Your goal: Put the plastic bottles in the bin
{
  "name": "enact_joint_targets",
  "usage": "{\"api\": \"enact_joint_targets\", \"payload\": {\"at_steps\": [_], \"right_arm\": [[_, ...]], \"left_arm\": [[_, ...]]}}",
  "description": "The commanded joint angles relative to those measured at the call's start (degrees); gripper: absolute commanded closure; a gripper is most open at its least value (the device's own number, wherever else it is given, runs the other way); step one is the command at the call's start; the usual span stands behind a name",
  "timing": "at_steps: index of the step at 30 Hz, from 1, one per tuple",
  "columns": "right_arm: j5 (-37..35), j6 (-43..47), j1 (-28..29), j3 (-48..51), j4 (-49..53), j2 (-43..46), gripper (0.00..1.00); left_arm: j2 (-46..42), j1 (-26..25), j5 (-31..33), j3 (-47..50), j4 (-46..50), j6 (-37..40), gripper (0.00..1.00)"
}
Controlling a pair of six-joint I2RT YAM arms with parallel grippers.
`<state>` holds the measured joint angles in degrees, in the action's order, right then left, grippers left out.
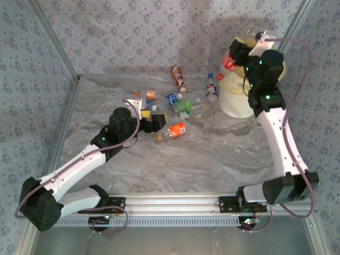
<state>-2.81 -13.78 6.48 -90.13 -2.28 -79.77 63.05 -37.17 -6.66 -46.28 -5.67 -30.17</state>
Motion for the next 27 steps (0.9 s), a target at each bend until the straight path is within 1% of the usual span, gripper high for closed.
{"api": "enact_joint_targets", "payload": {"at_steps": [1, 4, 8, 10, 13, 15, 19, 22, 27], "right_arm": [[-9.6, 6.8, -2.3, -4.4, -2.7, -4.5, 0.49], [-11.5, 10.3, -4.0, -7.2, -3.5, -8.2, 0.48], [-13.4, 14.7, -5.1, -9.8, -1.1, -12.1, 0.47], [-13.2, 15.7, -5.6, -10.0, 0.9, -13.2, 0.47], [-7.1, 12.1, -7.4, -9.2, 6.1, -13.6, 0.45], [-2.6, 10.0, -8.2, -7.3, 7.1, -13.3, 0.44], [3.6, 9.3, -8.9, -5.7, 10.4, -13.8, 0.43], [6.7, 9.2, -9.0, -5.1, 12.4, -14.8, 0.4], [9.4, 10.0, -9.0, -4.7, 15.2, -17.1, 0.37]], "left_arm": [[-0.9, 0.1, 2.1, 0.5, -0.1, -1.0, 0.02], [-1.1, 0.2, 2.4, 1.0, 0.0, -1.4, 0.02], [-1.3, 0.1, 3.5, 1.6, 0.4, -1.7, 0.02], [-1.3, 0.1, 4.1, 2.0, 0.6, -1.9, 0.02], [-0.8, 0.1, 7.9, 2.0, 2.6, -3.0, 0.02], [-0.4, 0.2, 10.6, 1.8, 4.1, -4.1, 0.02], [0.6, 0.3, 12.7, 1.8, 5.4, -5.6, 0.02], [1.5, 0.6, 12.9, 1.7, 6.0, -6.1, 0.02], [2.9, 0.6, 12.8, 1.3, 6.6, -6.6, 0.02]]}}
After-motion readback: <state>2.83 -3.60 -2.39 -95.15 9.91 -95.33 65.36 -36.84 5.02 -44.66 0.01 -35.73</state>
